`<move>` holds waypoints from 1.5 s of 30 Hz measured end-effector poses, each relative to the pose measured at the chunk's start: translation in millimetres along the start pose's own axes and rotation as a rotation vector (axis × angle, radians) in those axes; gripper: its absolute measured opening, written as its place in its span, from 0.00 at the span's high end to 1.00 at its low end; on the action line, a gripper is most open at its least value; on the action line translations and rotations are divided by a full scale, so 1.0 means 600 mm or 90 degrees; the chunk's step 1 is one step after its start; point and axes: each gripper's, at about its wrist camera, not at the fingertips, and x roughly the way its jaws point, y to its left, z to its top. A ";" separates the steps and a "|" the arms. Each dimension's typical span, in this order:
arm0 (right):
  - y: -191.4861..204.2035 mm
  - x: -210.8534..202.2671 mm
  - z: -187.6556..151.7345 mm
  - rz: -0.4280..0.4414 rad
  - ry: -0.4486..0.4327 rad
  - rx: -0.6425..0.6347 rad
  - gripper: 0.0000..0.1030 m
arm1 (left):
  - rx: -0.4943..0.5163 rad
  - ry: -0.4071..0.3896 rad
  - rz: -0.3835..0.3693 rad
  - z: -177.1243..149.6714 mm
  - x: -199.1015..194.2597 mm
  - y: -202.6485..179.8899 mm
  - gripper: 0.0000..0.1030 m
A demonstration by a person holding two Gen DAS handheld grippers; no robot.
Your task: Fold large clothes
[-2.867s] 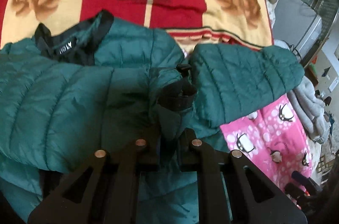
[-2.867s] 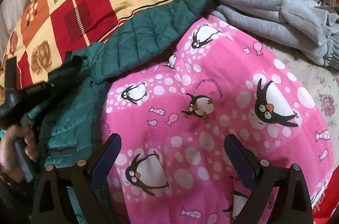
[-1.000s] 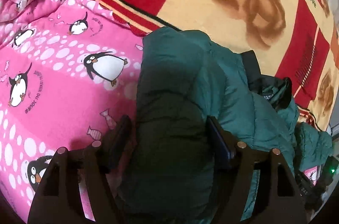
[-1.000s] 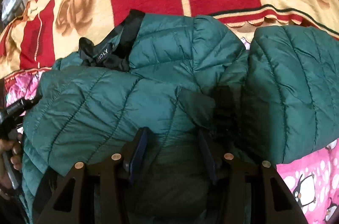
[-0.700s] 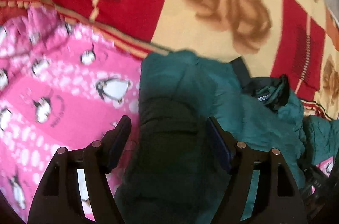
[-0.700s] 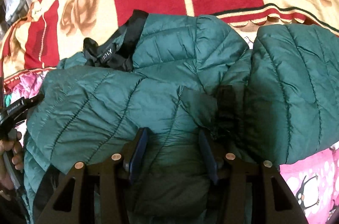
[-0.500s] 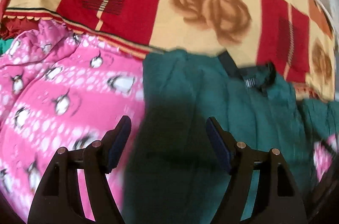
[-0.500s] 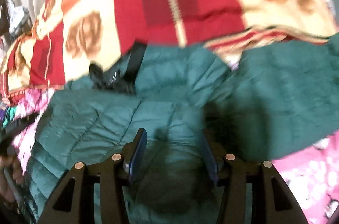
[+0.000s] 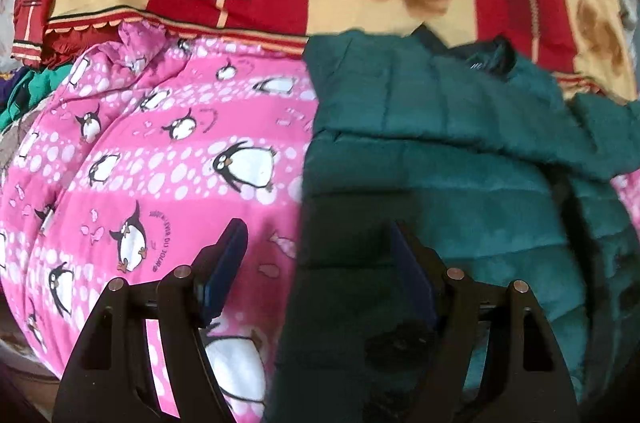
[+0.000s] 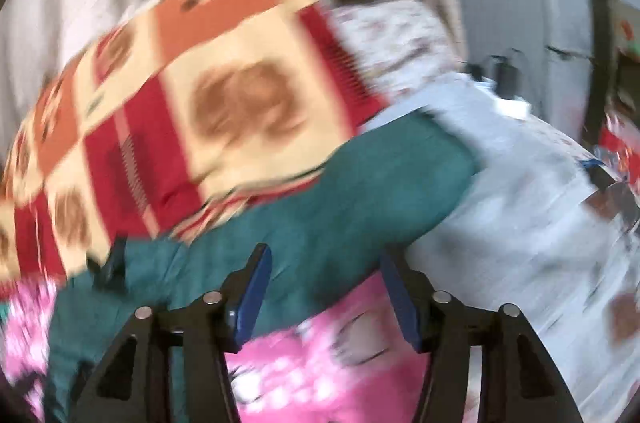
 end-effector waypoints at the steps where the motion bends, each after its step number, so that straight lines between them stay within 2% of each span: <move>1: -0.031 0.006 0.016 0.002 -0.003 0.030 0.47 | 0.000 -0.001 0.003 0.000 0.002 0.003 0.28; 4: -0.087 0.032 0.035 0.023 0.014 0.094 0.47 | -0.007 -0.020 0.013 0.007 0.001 0.006 0.28; 7: -0.113 0.066 0.036 0.056 0.035 0.147 0.47 | -0.003 -0.028 0.025 0.012 0.003 0.003 0.28; 13: -0.126 0.083 0.044 0.026 -0.012 0.171 0.47 | 0.004 -0.016 0.025 0.018 0.015 -0.003 0.28; 15: -0.125 0.082 0.050 0.020 -0.017 0.167 0.50 | -0.001 -0.015 0.023 0.019 0.016 -0.001 0.28; 18: -0.113 0.069 0.053 0.015 -0.030 0.134 0.72 | -0.009 -0.016 0.024 0.019 0.013 0.004 0.28; 19: -0.107 0.062 0.052 0.020 -0.034 0.125 0.78 | -0.012 -0.018 0.025 0.018 0.011 0.007 0.28; 25: -0.039 0.012 0.052 0.040 -0.055 0.065 0.81 | -0.030 -0.019 0.042 0.013 0.003 0.033 0.28; 29: 0.046 -0.013 0.035 0.090 -0.051 0.019 0.88 | -0.052 -0.015 0.053 0.004 -0.002 0.061 0.28; 34: 0.161 -0.027 -0.007 0.160 -0.031 -0.011 0.89 | -0.061 -0.021 0.064 -0.004 -0.012 0.090 0.28; 35: 0.175 -0.028 -0.016 0.157 -0.021 -0.014 0.89 | -0.067 -0.021 0.060 -0.005 -0.013 0.096 0.28; 37: 0.176 -0.033 -0.024 0.113 -0.016 -0.017 0.89 | -0.082 -0.021 0.052 -0.007 -0.017 0.105 0.28; 40: 0.117 -0.046 -0.024 0.042 -0.021 0.039 0.87 | -0.082 -0.024 0.045 -0.005 -0.019 0.101 0.28; 42: 0.068 -0.048 -0.026 -0.004 0.002 0.073 0.84 | -0.072 -0.023 0.042 -0.001 -0.018 0.089 0.28; 45: 0.014 -0.039 -0.028 -0.031 0.037 0.096 0.70 | -0.060 -0.026 0.039 0.003 -0.015 0.069 0.28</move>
